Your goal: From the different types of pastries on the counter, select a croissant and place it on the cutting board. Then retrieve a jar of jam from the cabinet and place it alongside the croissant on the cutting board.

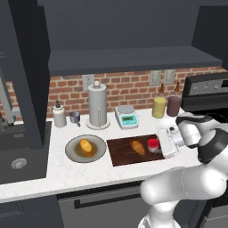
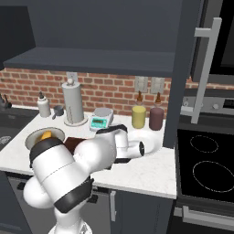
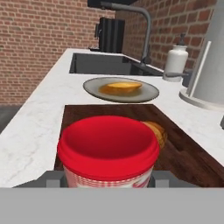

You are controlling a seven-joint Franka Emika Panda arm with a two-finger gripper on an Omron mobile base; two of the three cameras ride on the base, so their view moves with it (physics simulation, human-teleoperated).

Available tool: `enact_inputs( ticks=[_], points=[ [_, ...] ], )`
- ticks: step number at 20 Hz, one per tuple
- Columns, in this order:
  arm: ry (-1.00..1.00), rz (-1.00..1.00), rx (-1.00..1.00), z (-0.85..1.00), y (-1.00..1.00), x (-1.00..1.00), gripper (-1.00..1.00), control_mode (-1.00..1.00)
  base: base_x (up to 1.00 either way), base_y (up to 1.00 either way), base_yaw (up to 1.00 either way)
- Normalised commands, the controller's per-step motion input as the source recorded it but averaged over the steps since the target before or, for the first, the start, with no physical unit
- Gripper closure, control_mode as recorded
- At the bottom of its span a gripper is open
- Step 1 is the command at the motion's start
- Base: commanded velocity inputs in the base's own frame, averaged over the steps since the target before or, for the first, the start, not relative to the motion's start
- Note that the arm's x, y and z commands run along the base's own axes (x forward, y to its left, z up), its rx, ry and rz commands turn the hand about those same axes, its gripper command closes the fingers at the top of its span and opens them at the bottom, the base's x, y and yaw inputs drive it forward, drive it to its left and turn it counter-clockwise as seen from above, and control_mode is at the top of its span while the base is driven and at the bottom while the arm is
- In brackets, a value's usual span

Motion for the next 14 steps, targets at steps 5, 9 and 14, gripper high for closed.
enact_inputs(
  ticks=[5,9,14],
  points=[
    [0.0,0.0,0.0,-0.16,0.0,0.09,1.0,-1.0,0.0,0.0,0.0],
    [0.0,0.0,0.0,-0.15,0.0,0.03,-1.0,-1.0,0.0,0.0,0.0],
    [0.0,0.0,0.0,0.0,0.0,0.0,-1.0,-1.0,0.0,0.0,0.0]
  ],
)
